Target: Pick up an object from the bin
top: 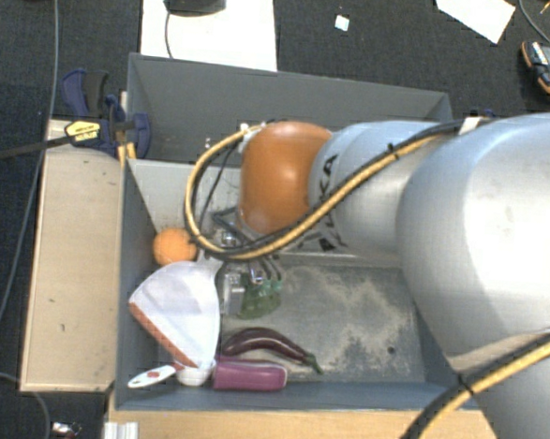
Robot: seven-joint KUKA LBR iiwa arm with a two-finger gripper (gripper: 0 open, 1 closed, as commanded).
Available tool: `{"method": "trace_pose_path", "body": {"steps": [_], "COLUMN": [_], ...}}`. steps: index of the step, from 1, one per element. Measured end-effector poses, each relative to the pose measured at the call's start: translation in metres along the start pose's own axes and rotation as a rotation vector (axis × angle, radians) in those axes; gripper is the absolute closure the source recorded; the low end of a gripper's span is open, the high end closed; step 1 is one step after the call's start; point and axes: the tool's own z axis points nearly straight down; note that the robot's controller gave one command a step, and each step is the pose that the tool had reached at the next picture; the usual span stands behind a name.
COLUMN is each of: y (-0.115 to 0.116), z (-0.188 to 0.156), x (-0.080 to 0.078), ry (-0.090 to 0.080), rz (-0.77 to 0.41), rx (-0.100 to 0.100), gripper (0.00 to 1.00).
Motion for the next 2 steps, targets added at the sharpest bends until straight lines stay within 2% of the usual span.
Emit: {"method": "trace_pose_path", "body": {"steps": [1, 2], "y": [-0.0042, -0.0005], "z": [-0.0092, -0.0017], "x": [0.0139, 0.0135], "ry": [0.006, 0.000], "rz": [-0.012, 0.023], "rx": [0.002, -0.001], "gripper": [0.00, 0.00]}}
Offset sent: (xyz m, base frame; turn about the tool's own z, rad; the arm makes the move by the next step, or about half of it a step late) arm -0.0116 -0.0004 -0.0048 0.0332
